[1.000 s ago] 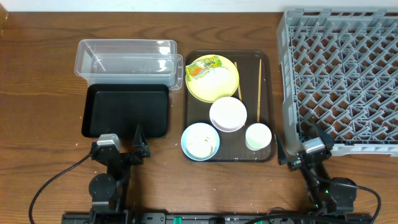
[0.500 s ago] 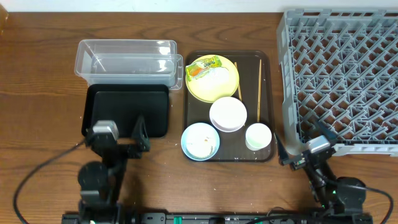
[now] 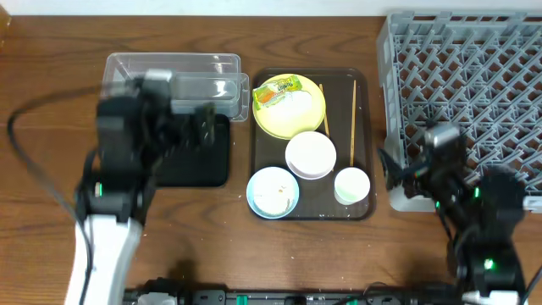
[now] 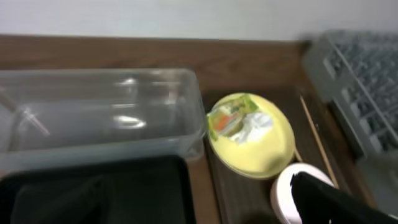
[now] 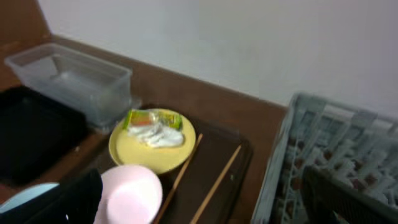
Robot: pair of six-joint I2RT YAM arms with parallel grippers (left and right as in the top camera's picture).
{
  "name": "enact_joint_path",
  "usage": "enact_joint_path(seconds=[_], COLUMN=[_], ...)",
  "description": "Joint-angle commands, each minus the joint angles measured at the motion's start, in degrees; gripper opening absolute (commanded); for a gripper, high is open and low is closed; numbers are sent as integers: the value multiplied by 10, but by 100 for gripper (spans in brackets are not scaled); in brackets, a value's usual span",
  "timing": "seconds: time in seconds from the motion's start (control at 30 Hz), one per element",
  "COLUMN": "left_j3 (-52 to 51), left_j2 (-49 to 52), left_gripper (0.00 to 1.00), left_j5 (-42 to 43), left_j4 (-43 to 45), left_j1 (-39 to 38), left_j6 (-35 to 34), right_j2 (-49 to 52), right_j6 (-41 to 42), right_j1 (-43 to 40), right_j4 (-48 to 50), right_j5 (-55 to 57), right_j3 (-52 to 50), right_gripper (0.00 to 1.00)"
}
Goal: Sort waste into correct bins and load items into the dishwasher rack
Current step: 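Reach left gripper to yellow plate and grasp wrapper and tissue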
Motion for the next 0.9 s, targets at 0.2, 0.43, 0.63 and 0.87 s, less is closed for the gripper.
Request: enact_joint_path(seconds=[0.2,0.43,0.63,0.87], left_j3=[377,516,516,516], left_j2=[294,442,499,565], left_gripper=[93,93,93,100], left_j5=[9,7,7,7], left_j4=[-246,-280,-195,-146], left_j1=[-75,-132,-159,-164], left_j6=[117,183,204,231], right_j2=[200,260,274,275], right_j6=[-45,-32,-32,-32], right_j1=[5,4,4,4], right_j4=[-206,-252,-297,-303], right_j5=[-15,-17,-17,-16], right_j3=[237,269,269,269], right_gripper=[99,99,99,99])
